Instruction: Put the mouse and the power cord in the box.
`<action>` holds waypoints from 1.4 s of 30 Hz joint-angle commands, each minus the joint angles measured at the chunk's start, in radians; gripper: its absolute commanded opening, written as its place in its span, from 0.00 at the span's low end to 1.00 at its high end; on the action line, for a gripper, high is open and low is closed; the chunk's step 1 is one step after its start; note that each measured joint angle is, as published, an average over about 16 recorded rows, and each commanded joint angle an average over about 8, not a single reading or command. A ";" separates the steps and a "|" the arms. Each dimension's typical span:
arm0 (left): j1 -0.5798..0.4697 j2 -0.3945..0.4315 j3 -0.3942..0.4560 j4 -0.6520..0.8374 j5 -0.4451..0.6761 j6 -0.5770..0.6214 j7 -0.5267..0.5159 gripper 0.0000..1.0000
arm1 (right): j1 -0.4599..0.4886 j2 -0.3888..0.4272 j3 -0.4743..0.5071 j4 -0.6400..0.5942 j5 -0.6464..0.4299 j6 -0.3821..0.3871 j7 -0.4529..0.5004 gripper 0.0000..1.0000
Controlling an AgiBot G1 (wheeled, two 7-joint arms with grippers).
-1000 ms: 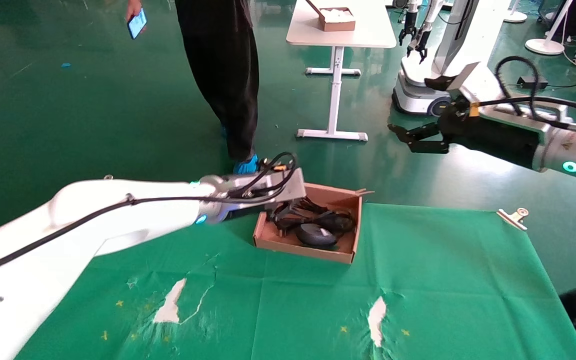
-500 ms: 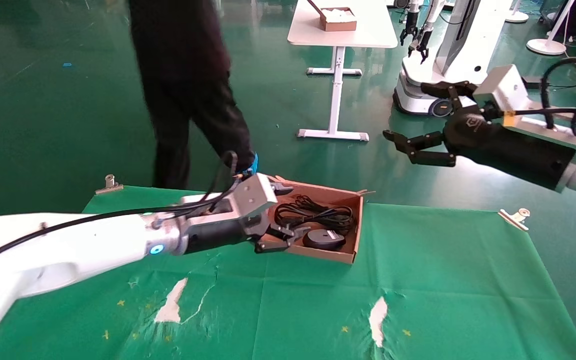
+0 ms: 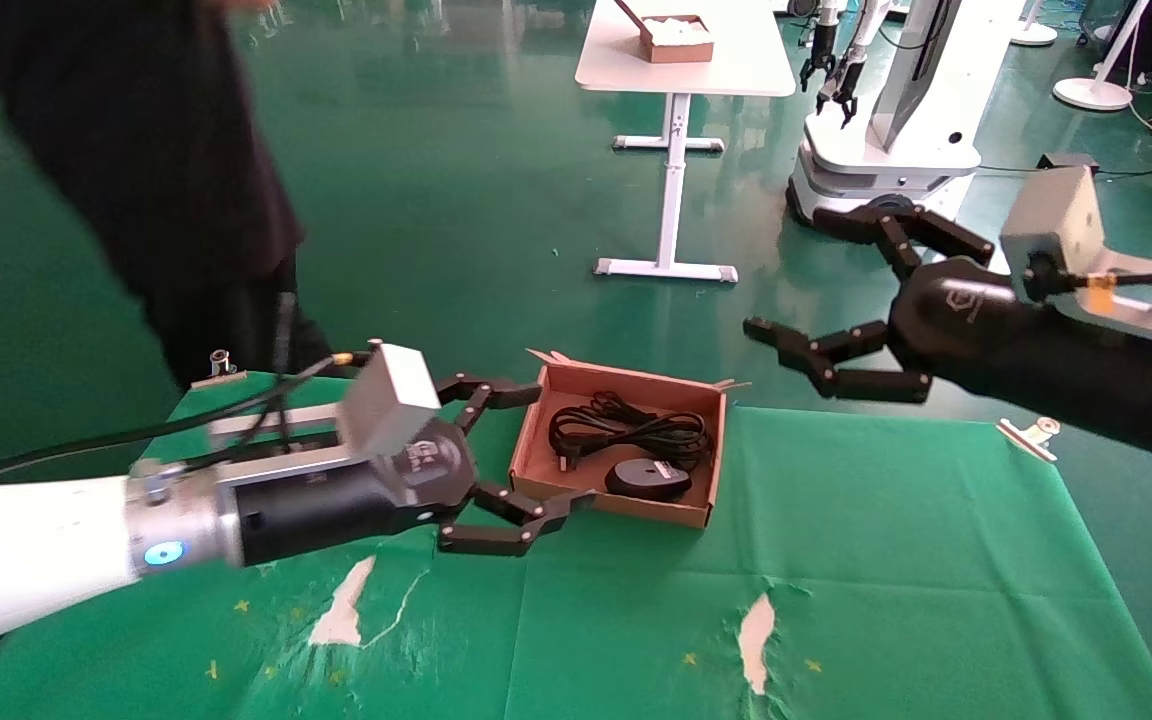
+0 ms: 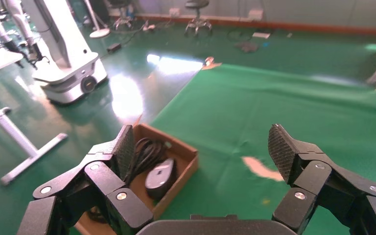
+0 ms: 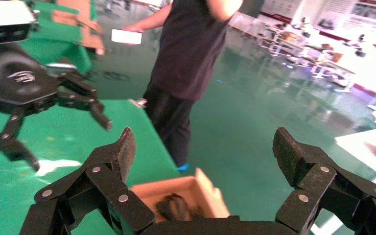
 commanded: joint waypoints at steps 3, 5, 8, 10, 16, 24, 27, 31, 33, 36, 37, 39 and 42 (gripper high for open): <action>0.039 -0.051 -0.049 -0.052 -0.044 0.059 -0.035 1.00 | -0.047 0.029 0.008 0.080 0.028 -0.028 0.057 1.00; 0.059 -0.076 -0.074 -0.078 -0.066 0.089 -0.053 1.00 | -0.071 0.043 0.013 0.120 0.042 -0.041 0.085 1.00; 0.088 -0.114 -0.111 -0.117 -0.099 0.133 -0.079 1.00 | -0.106 0.064 0.019 0.180 0.063 -0.062 0.128 1.00; 0.108 -0.139 -0.136 -0.144 -0.121 0.163 -0.097 1.00 | -0.130 0.079 0.023 0.221 0.077 -0.076 0.157 1.00; 0.168 -0.215 -0.210 -0.222 -0.187 0.253 -0.150 1.00 | -0.201 0.122 0.036 0.342 0.120 -0.118 0.243 1.00; 0.241 -0.309 -0.302 -0.319 -0.269 0.363 -0.216 1.00 | -0.294 0.178 0.053 0.501 0.175 -0.173 0.356 1.00; 0.256 -0.328 -0.321 -0.339 -0.286 0.386 -0.227 1.00 | -0.322 0.195 0.058 0.548 0.192 -0.190 0.387 1.00; 0.262 -0.337 -0.330 -0.349 -0.295 0.398 -0.229 1.00 | -0.344 0.208 0.062 0.586 0.205 -0.203 0.407 1.00; 0.264 -0.340 -0.332 -0.352 -0.298 0.401 -0.230 1.00 | -0.351 0.212 0.063 0.597 0.210 -0.207 0.412 1.00; 0.263 -0.337 -0.330 -0.349 -0.296 0.398 -0.230 1.00 | -0.348 0.210 0.063 0.590 0.209 -0.205 0.409 1.00; 0.262 -0.336 -0.329 -0.348 -0.295 0.397 -0.230 1.00 | -0.346 0.210 0.063 0.588 0.208 -0.204 0.407 1.00; 0.261 -0.335 -0.328 -0.346 -0.294 0.395 -0.230 1.00 | -0.343 0.208 0.063 0.583 0.207 -0.202 0.405 1.00; 0.260 -0.333 -0.326 -0.344 -0.292 0.392 -0.229 1.00 | -0.340 0.206 0.062 0.576 0.204 -0.200 0.403 1.00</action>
